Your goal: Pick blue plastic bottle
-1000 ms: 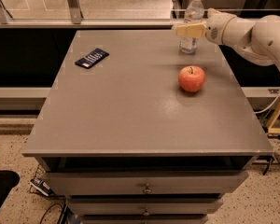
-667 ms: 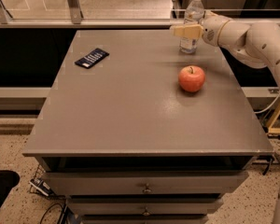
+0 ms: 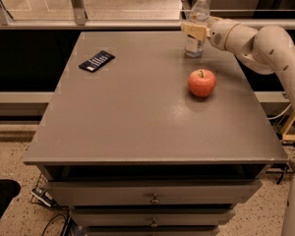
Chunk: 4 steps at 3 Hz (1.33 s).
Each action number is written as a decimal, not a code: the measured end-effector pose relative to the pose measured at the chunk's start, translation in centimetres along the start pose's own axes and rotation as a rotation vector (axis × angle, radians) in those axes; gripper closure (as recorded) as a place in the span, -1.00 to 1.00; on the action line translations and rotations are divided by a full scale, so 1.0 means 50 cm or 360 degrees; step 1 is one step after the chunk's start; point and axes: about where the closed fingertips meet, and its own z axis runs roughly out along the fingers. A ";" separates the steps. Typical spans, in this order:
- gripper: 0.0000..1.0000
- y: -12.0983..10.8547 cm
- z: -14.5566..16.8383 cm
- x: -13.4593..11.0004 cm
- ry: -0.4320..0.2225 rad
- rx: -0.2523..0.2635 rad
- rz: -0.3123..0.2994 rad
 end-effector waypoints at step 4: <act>1.00 0.020 0.017 -0.003 -0.0015 -0.0036 0.0017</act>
Offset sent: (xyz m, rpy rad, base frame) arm 0.0005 0.0028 -0.0005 0.0006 0.0006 0.0035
